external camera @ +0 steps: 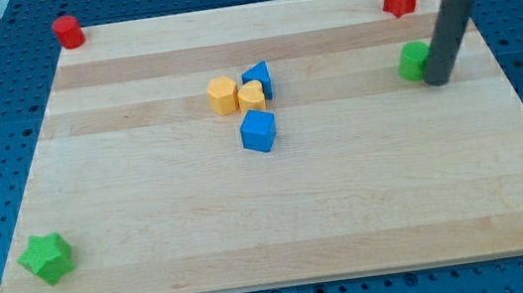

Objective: Move the green circle towards the top center of the board

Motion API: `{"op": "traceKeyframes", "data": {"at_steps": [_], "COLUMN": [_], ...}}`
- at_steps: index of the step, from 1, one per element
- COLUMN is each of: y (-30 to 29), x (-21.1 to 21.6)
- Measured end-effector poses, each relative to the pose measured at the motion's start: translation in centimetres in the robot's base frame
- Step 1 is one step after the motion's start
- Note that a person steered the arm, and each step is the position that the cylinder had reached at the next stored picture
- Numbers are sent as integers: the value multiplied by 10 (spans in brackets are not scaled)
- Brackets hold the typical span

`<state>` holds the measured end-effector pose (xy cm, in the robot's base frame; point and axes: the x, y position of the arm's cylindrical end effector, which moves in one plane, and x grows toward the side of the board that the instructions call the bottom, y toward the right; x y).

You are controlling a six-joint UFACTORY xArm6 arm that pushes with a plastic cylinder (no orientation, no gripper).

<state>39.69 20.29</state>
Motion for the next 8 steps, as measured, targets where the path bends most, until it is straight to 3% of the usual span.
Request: {"op": "traceKeyframes", "data": {"at_steps": [8], "y": [-15], "x": [-58]}}
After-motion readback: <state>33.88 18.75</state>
